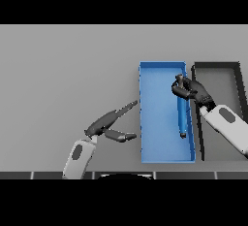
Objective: Pick up the blue pipe and place it into the blue bin.
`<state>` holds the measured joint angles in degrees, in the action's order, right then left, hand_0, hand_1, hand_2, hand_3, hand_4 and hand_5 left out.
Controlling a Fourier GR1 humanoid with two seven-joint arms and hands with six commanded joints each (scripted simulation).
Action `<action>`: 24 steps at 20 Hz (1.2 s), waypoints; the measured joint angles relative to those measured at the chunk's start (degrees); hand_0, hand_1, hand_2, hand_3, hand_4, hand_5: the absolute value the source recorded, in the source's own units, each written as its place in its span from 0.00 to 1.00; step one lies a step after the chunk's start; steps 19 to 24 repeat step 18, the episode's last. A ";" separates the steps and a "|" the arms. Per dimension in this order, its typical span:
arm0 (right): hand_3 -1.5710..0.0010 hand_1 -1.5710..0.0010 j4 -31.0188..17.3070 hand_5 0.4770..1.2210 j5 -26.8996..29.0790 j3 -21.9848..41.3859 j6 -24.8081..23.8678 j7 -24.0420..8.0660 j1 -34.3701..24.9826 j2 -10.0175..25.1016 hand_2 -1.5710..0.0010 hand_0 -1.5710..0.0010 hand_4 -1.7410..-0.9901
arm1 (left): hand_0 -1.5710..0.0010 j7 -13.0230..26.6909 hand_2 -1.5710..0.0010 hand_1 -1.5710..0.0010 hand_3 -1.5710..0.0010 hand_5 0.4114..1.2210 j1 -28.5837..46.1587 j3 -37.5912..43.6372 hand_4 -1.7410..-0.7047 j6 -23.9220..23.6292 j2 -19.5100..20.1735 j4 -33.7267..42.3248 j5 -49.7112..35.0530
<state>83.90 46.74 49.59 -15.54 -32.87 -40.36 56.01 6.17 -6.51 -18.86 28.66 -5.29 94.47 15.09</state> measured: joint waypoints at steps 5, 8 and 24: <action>0.98 0.97 -0.75 0.42 -0.65 4.30 1.66 0.70 -2.67 -0.07 0.97 0.97 0.92 | 1.00 -0.62 1.00 1.00 1.00 0.02 0.88 -0.56 0.83 -0.67 0.19 -0.19 1.18; 0.99 0.98 -1.60 0.32 -1.31 6.24 1.93 -2.05 -3.00 0.05 0.98 0.98 0.94 | 1.00 0.02 1.00 1.00 1.00 0.02 0.05 -0.08 0.82 -0.60 0.26 -0.22 0.92; 1.00 1.00 -3.07 0.22 -1.21 7.84 3.22 -2.08 -4.16 0.07 1.00 1.00 0.96 | 1.00 0.78 1.00 1.00 1.00 0.02 -0.83 -0.39 0.83 -1.01 -0.67 -0.47 1.19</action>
